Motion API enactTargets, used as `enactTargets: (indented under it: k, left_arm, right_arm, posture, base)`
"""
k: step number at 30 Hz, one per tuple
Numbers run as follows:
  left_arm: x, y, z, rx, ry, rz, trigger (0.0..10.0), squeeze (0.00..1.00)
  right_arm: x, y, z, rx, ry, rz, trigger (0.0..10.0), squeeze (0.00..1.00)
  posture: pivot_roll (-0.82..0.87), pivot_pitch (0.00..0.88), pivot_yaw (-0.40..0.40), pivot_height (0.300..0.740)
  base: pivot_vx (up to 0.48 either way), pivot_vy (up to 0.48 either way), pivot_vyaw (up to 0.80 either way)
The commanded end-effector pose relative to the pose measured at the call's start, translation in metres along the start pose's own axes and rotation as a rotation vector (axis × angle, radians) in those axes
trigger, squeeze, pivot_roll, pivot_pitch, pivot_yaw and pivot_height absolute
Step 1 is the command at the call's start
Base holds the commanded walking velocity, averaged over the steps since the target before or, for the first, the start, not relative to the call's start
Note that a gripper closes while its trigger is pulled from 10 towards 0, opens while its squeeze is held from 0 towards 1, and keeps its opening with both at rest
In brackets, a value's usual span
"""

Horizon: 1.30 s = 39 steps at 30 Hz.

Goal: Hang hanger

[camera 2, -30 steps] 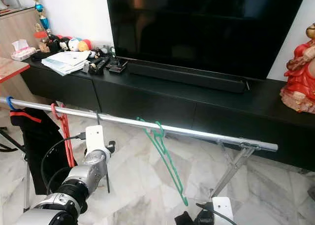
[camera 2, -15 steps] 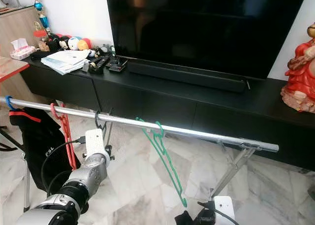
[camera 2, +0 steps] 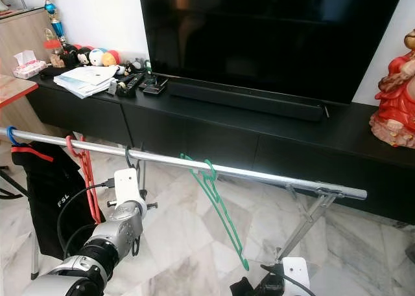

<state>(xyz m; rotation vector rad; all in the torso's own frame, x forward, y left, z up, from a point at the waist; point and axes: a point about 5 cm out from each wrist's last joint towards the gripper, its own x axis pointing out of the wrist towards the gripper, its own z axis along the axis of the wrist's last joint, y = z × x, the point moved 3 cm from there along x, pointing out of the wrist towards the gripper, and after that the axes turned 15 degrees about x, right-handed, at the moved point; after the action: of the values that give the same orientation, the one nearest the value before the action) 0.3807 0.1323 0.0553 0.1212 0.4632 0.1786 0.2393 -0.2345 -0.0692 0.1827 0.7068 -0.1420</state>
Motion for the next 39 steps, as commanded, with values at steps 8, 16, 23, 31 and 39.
enactTargets:
  k: [8, 16, 23, 31, 39]
  left_arm:
    - [-0.003, 0.003, 0.001, 0.149, -0.065, 0.019, 0.0, 0.00]
    - [-0.007, 0.015, -0.003, 0.162, -0.098, 0.039, 0.0, 0.00]
    - [-0.034, 0.042, -0.004, 0.247, -0.227, 0.030, 0.0, 0.00]
    - [-0.056, 0.057, -0.017, 0.260, -0.303, -0.052, 10.0, 0.00]
    - [-0.079, 0.056, -0.050, 0.367, -0.293, -0.183, 10.0, 0.00]
  right_arm:
    - [0.000, 0.000, 0.005, 0.007, -0.028, -0.003, 10.0, 0.00]
    - [0.000, 0.000, 0.007, 0.013, -0.041, 0.001, 10.0, 0.00]
    - [-0.001, -0.005, 0.009, 0.026, -0.062, -0.011, 10.0, 0.00]
    - [-0.001, -0.003, 0.010, 0.023, -0.068, -0.003, 10.0, 0.00]
    - [-0.002, -0.010, 0.009, 0.064, -0.074, -0.043, 10.0, 0.00]
  posture:
    - [-0.04, 0.000, 0.025, 0.740]
    - [-0.04, 0.000, 0.025, 0.740]
    - [0.00, 0.000, 0.016, 0.740]
    - [0.01, 0.000, 0.011, 0.740]
    - [0.01, 0.000, 0.014, 0.740]
  base:
    - [0.000, 0.000, 0.00]
    - [0.000, 0.000, 0.00]
    - [0.000, 0.000, 0.00]
    - [0.000, 0.000, 0.00]
    - [0.000, 0.000, 0.00]
